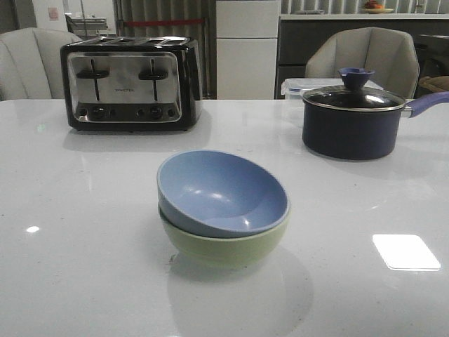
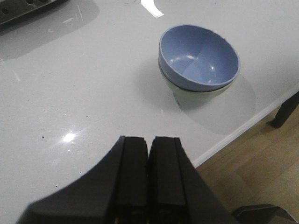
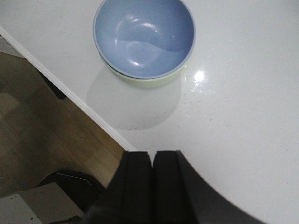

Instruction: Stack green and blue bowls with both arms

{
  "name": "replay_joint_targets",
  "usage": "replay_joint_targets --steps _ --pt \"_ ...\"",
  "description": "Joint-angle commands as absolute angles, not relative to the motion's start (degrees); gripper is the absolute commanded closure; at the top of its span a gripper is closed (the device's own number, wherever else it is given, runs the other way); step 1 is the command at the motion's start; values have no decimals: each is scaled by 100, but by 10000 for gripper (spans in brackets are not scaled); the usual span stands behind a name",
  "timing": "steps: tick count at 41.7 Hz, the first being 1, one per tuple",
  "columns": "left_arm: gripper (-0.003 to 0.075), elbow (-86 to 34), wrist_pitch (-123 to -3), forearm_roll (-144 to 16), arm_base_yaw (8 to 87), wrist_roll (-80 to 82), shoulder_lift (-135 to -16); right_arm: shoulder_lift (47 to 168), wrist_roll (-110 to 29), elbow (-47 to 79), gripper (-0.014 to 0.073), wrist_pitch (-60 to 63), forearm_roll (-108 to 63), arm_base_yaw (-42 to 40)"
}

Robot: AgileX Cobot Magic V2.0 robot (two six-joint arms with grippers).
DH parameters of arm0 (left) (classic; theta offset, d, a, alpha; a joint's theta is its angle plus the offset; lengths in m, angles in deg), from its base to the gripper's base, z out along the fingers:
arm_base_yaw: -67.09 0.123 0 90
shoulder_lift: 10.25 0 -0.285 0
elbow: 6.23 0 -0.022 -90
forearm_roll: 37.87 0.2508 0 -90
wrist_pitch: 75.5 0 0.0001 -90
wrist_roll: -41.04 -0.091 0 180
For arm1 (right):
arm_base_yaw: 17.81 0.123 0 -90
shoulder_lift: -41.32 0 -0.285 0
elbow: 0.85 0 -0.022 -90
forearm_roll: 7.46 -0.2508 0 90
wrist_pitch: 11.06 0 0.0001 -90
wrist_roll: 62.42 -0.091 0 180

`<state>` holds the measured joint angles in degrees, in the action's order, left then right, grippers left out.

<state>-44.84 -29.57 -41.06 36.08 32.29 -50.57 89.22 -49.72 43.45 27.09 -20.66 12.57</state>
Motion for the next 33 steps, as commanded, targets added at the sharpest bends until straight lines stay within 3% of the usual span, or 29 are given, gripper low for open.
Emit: replay_joint_targets --steps 1,17,24,33 --pt "627 -4486 -3555 -4205 3877 3291 -4743 8904 -4967 4193 515 2324 -2176 1214" --pt "627 -6462 -5701 -4207 5948 3291 -2497 8904 -4967 4193 515 2324 -2176 1214" --pt "627 -7365 -6780 -4297 6325 3303 -2079 8904 -4967 4193 515 2324 -2176 1214" --pt "627 -7982 -7016 -3514 6328 4384 -1652 8904 -4967 4193 515 2324 -2176 1214"
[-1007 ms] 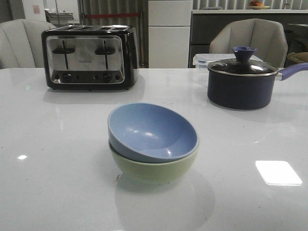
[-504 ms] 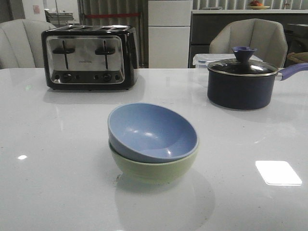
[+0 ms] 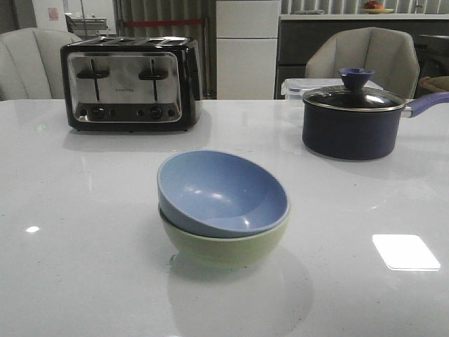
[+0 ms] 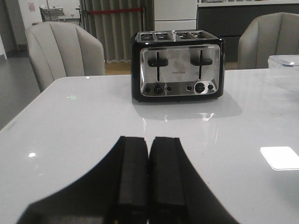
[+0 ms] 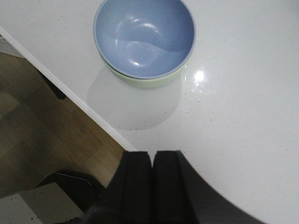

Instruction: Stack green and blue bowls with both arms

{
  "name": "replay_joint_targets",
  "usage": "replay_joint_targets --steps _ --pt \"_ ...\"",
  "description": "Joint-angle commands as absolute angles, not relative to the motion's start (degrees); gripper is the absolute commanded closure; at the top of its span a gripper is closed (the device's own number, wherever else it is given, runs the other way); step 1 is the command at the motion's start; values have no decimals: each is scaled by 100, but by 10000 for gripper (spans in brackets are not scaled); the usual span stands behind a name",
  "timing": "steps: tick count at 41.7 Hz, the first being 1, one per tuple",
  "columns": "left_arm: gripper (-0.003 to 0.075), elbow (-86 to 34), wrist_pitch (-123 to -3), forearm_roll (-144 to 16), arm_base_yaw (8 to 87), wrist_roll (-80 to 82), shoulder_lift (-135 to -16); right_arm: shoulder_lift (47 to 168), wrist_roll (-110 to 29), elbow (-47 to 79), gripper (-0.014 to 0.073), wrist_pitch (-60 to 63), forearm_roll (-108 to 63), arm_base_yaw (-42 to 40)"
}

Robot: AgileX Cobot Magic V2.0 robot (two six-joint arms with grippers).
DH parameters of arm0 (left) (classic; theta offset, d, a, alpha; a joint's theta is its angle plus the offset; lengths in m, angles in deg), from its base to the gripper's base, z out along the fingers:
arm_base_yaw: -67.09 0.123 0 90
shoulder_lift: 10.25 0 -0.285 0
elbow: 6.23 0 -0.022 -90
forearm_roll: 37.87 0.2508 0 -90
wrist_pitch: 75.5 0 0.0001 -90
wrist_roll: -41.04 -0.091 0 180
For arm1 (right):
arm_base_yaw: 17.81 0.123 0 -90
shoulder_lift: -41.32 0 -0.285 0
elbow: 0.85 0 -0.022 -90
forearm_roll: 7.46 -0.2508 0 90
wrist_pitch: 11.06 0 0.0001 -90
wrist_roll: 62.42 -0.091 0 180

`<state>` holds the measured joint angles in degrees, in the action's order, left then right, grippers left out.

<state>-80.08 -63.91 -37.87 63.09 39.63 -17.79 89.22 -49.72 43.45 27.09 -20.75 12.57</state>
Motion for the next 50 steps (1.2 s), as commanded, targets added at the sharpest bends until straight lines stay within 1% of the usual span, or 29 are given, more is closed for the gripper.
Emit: replay_joint_targets --steps 1,8,14,50 --pt "627 -8048 -7118 -3514 6338 4383 -1652 8904 -4967 4193 515 2324 -2176 1214" --pt "627 -8404 -7840 -3514 6363 4383 -1652 8904 -4967 4193 515 2318 -2176 1214" --pt "627 -8389 -8043 -3514 6363 4280 -1652 8904 -4967 4193 515 2325 -2176 1214" --pt "627 -8389 -8095 -3514 6363 4280 -1662 8904 -4967 4193 515 2325 -2176 1214"
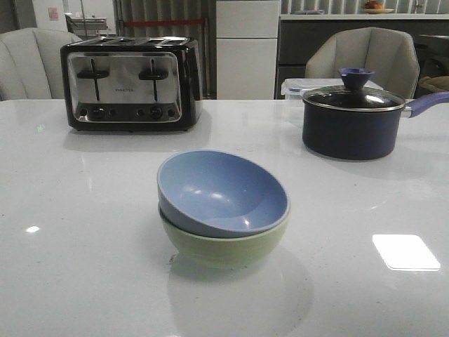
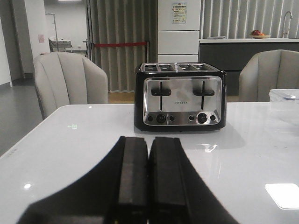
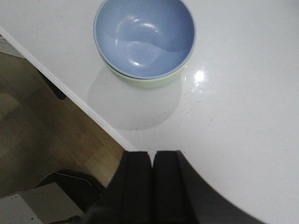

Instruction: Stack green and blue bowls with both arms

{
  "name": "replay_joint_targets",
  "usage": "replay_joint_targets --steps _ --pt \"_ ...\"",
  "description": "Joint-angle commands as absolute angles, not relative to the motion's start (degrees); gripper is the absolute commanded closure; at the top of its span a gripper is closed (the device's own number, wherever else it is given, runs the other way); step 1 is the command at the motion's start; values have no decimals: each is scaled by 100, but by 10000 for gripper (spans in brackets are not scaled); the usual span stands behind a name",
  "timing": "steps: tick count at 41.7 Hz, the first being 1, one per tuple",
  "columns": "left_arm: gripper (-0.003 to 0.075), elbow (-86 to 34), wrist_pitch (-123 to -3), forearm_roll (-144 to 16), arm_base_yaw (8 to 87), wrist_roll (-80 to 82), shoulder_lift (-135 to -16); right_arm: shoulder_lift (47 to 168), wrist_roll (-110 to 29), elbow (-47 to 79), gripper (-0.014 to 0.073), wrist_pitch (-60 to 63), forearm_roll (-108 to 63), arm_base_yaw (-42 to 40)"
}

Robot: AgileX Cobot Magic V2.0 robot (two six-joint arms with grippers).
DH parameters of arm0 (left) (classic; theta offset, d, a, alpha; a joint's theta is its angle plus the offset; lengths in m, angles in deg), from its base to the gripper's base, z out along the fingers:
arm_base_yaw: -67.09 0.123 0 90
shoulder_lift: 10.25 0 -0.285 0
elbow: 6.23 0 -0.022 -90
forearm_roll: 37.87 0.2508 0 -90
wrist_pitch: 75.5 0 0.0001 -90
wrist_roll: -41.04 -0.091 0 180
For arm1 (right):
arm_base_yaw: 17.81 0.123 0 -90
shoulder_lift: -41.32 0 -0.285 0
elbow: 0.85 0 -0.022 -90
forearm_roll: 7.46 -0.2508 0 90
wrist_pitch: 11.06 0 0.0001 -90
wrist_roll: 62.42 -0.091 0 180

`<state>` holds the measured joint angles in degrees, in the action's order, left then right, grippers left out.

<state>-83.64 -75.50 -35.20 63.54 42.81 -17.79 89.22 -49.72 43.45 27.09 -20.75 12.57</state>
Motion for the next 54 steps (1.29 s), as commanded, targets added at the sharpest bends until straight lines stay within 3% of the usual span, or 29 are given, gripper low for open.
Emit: replay_joint_targets --steps 1,9,23,28,38,54 --pt "627 -8389 -8095 -3514 6363 4280 -1662 8904 -4967 4193 515 2325 -2176 1214" --pt "627 -8389 -8095 -3514 6363 4280 -1662 8694 -4967 4308 515 2275 -2169 1136" --pt "627 -8389 -8095 -3514 6363 4280 -1662 6189 -4967 6261 515 139 -2114 -1302" --pt "627 -8389 -8095 -3514 6363 4280 -1662 5440 -4967 6935 515 -228 -2114 -1759" --pt "627 -8389 -8095 -3514 6363 4280 -1662 4789 -4967 7764 515 -763 -2123 -1878" --pt "627 -8389 -8095 -3514 6363 4280 -1662 4743 -4967 7778 515 -1076 -2124 -1878"
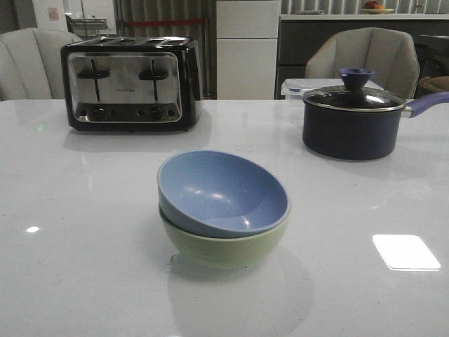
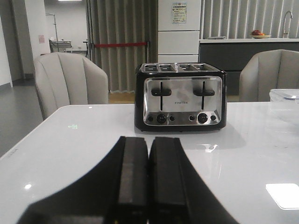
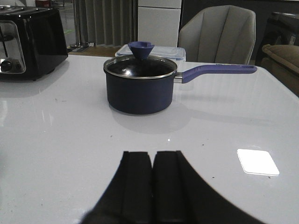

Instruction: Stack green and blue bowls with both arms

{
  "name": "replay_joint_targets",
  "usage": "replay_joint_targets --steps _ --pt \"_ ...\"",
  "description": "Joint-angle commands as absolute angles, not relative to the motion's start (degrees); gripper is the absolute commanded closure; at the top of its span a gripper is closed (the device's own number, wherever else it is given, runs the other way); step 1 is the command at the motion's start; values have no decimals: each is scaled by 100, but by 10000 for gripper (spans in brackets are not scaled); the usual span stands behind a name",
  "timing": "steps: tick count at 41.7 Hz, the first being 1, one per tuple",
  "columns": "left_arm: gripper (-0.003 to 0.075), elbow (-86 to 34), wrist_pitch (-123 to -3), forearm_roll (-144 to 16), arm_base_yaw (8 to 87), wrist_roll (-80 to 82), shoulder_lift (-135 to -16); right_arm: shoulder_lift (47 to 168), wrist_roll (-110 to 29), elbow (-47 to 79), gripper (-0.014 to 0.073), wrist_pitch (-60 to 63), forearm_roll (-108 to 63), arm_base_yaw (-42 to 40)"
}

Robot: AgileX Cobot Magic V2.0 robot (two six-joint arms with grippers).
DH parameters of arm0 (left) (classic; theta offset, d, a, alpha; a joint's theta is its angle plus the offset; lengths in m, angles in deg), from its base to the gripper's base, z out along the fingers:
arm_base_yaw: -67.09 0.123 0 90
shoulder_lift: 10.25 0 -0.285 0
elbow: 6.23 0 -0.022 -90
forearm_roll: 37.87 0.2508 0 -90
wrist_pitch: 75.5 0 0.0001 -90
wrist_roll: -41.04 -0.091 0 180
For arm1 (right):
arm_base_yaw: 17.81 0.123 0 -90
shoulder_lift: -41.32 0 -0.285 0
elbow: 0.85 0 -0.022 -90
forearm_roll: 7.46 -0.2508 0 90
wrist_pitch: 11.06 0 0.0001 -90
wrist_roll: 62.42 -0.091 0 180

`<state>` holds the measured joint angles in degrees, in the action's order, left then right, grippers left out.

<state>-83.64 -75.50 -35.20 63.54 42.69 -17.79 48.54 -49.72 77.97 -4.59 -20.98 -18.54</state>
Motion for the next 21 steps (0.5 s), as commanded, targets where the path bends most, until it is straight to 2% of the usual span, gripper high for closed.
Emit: replay_joint_targets --steps 1,6,12,21 --pt "627 -8389 -8095 -3514 6363 4280 -1662 4743 -4967 7778 515 -1106 -2124 -1871" --pt "627 -8389 -8095 -3514 6363 4280 -1662 4736 -5181 7778 515 -1271 -1761 -1795" --pt "627 -8389 -8095 -3514 6363 4280 -1662 4736 -6281 7778 526 -1552 -900 -1795" --pt "627 -8389 -8095 -3514 6363 4280 -1662 4736 -6391 7778 526 -1594 -746 -1801"
